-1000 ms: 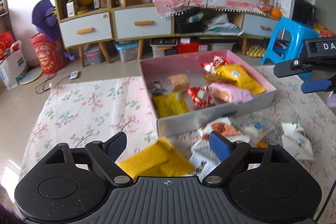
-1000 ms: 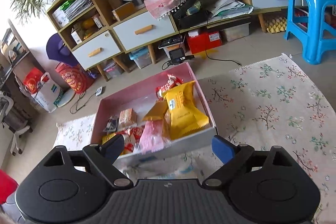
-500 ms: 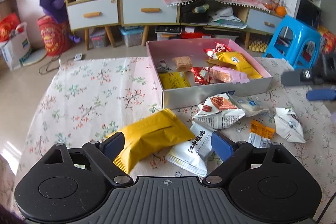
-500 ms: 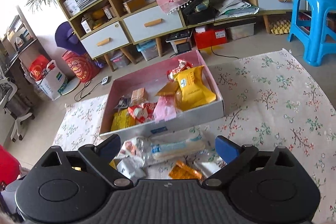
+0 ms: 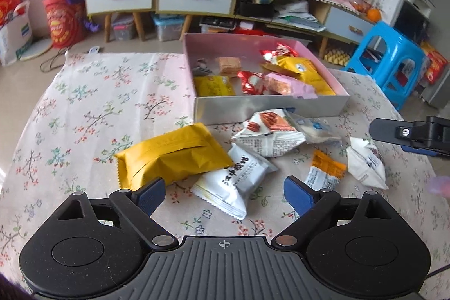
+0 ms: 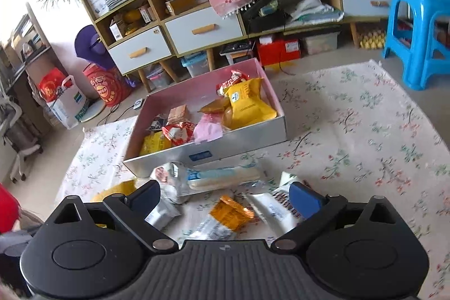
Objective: Organize snacks
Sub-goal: 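Withdraw both open grippers from the box back toward the snack pile, then grasp the white black-print packet with the left gripper while the right grasps the white Pecan bag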
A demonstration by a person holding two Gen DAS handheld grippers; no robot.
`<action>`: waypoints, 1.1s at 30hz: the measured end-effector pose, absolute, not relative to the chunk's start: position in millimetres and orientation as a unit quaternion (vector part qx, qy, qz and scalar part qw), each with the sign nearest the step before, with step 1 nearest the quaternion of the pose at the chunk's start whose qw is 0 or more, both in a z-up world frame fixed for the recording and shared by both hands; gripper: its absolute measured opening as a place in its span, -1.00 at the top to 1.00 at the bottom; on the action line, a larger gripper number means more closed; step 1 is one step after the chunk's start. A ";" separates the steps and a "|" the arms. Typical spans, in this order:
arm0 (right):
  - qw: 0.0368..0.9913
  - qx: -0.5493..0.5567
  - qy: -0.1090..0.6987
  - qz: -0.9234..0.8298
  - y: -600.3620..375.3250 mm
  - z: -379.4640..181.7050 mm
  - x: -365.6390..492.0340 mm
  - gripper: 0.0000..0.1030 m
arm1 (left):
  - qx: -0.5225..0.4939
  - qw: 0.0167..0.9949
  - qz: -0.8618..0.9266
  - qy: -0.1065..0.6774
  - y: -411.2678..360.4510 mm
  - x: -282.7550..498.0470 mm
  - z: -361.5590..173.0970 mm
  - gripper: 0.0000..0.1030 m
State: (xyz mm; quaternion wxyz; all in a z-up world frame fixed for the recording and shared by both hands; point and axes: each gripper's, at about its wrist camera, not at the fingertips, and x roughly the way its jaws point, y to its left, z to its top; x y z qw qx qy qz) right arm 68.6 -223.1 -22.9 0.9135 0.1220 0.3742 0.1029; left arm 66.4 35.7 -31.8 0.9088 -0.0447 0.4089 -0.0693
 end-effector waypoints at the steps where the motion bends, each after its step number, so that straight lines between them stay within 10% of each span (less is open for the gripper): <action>1: 0.915 0.117 0.371 0.104 -224.1 -24.2 66.8 -0.78 | -0.039 0.911 -0.073 0.405 33.7 64.9 -31.3 -0.80; 33: 0.926 -0.034 0.338 0.162 -250.6 -89.6 66.3 -0.75 | 0.075 0.918 -0.166 0.353 -0.9 75.8 -86.1 -0.64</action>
